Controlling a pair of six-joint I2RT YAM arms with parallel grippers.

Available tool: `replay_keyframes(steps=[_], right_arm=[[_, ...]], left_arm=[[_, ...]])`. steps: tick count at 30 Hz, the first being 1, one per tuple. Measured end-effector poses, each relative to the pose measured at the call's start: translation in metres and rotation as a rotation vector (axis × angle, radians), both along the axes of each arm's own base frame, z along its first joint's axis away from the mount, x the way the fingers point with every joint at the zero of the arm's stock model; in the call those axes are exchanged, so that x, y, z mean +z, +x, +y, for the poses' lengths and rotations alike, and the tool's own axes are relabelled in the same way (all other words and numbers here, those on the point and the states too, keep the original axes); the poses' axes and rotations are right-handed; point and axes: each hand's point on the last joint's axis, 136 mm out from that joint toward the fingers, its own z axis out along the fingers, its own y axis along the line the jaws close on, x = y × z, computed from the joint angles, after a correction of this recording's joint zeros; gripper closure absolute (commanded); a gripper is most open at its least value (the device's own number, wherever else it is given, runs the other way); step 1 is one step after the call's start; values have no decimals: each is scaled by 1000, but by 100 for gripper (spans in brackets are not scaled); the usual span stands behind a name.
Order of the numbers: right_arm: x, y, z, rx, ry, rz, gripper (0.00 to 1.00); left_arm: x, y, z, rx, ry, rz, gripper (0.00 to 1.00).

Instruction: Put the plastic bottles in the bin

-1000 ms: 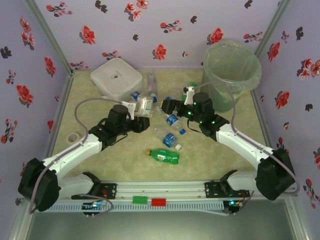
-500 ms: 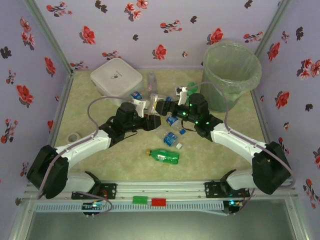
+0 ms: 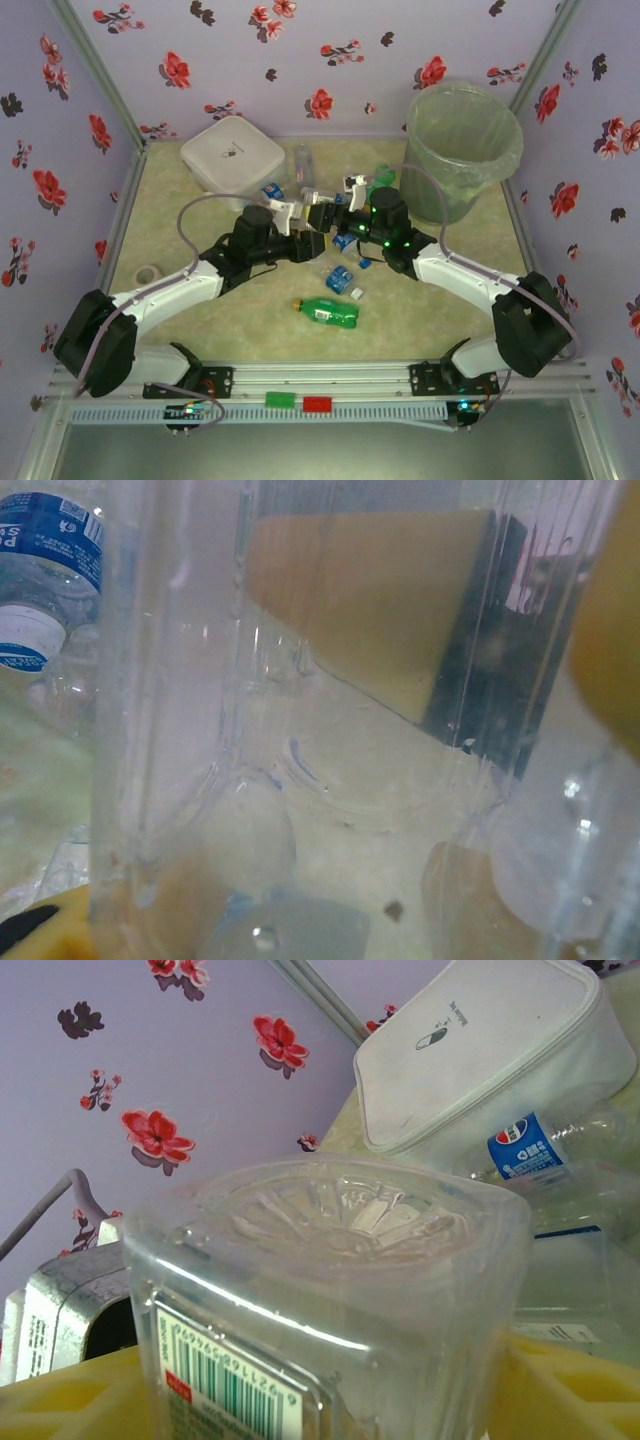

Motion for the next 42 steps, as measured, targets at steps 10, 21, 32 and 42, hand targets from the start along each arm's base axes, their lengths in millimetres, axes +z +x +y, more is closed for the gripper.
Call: replay_keyframes(steps=[10, 21, 32, 42], right_arm=[[-7, 3, 6, 11, 12, 17, 51], [-22, 28, -20, -112, -119, 23, 54], [88, 90, -103, -367, -194, -134, 56], [210, 126, -245, -796, -281, -324, 57]], left_arm=[[-8, 2, 4, 34, 7, 13, 27], [10, -12, 19, 30, -52, -32, 0], [1, 48, 130, 489, 38, -13, 0], [-42, 45, 159, 598, 91, 111, 0]])
